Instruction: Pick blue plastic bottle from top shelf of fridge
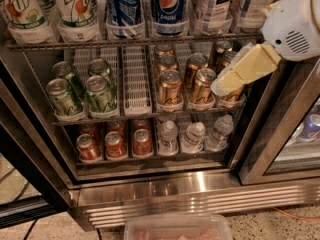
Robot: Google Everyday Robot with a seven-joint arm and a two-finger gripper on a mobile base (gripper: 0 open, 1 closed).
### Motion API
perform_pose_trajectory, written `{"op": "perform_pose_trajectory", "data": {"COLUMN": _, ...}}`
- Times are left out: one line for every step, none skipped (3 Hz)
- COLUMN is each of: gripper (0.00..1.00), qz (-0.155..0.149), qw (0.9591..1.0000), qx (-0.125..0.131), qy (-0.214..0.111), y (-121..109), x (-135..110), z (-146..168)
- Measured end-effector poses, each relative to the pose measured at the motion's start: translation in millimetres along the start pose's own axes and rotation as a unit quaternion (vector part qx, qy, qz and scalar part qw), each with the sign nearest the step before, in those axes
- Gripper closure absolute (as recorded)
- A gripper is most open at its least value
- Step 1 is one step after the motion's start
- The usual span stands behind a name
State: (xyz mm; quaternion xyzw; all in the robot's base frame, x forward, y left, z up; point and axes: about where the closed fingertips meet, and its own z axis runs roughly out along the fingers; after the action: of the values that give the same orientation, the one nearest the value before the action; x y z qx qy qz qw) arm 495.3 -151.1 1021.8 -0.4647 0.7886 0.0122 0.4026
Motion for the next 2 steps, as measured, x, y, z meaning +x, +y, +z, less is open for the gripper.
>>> {"op": "perform_pose_trajectory", "data": {"gripper": 0.0, "qz": 0.01, "qw": 0.9993, "qx": 0.017, "qy": -0.031, "y": 9.3, "x": -10.3, "z": 2.9}}
{"op": "perform_pose_trajectory", "data": {"gripper": 0.0, "qz": 0.031, "qw": 0.9942, "qx": 0.051, "qy": -0.09, "y": 2.2, "x": -30.7, "z": 3.3}}
